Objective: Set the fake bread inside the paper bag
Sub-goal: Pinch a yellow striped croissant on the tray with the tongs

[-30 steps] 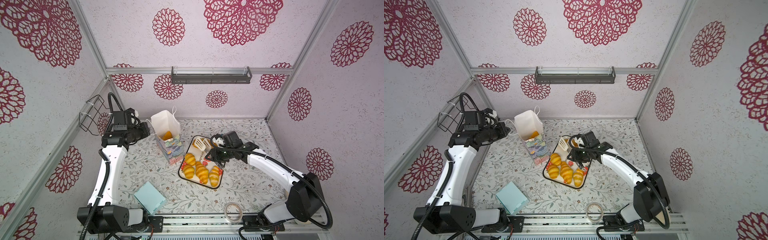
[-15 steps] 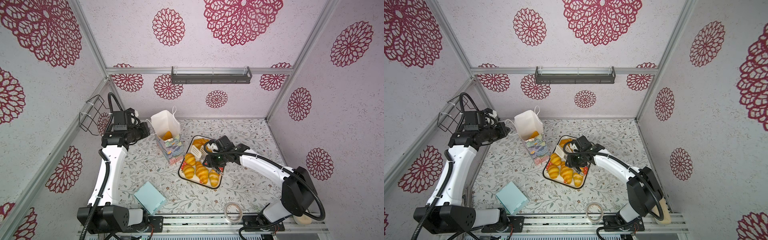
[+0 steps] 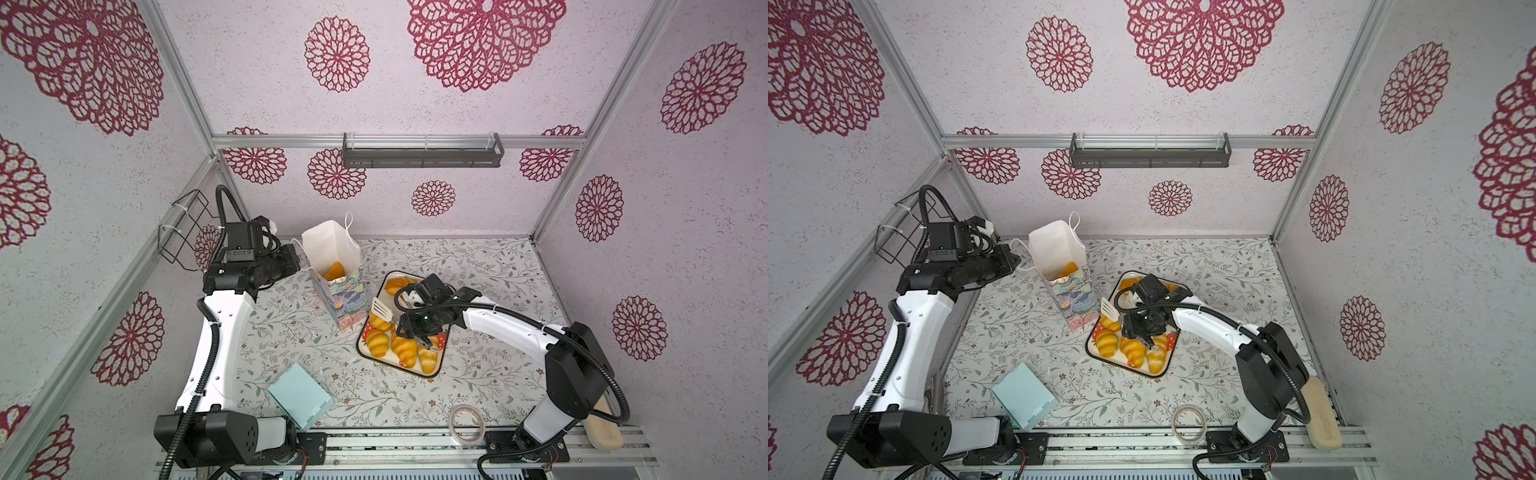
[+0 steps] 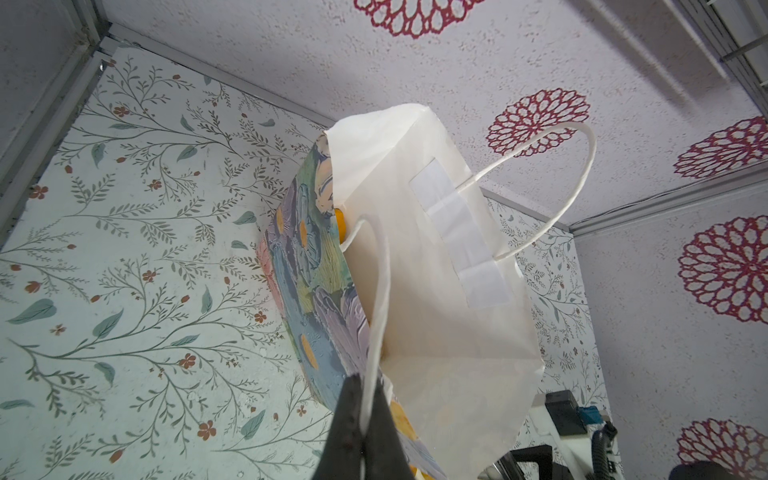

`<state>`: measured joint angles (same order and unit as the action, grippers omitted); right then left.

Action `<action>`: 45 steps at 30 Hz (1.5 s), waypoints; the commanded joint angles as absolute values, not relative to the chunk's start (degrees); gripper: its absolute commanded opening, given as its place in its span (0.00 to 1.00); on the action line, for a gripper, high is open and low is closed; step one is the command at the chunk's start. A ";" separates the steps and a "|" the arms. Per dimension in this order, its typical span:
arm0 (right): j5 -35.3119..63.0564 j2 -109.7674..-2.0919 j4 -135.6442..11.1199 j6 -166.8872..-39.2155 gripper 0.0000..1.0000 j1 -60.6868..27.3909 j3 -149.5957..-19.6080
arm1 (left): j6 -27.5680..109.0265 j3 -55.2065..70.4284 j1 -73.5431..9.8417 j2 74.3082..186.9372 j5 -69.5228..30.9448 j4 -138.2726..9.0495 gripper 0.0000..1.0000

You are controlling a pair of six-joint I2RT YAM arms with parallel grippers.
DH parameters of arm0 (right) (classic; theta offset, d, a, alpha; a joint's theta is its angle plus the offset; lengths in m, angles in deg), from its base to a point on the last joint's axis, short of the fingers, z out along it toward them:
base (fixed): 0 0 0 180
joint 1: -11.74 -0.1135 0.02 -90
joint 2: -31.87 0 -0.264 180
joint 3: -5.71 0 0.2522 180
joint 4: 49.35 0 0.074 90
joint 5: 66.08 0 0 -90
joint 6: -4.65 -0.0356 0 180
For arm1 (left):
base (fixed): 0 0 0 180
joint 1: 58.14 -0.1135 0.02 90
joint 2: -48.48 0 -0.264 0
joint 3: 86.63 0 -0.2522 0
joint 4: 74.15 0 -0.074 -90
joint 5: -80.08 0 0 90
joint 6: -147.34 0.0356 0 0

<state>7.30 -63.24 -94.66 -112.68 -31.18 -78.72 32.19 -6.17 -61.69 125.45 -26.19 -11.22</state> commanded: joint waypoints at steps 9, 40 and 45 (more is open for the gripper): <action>8.97 -66.07 -95.36 -110.07 0.60 -32.73 -82.51 | 32.41 -5.52 -62.18 125.12 -26.32 -11.61 0.00; 15.94 -72.13 -100.00 -107.76 0.58 -35.29 -87.31 | 32.58 -5.20 -62.18 125.22 -25.83 -11.70 0.00; 16.38 -71.99 -100.21 -107.68 0.52 -35.37 -87.14 | 32.51 -5.38 -62.23 125.30 -25.83 -11.65 0.00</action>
<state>14.58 -72.40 -98.82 -108.51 -34.98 -85.43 32.21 -5.73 -61.69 125.45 -25.93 -11.25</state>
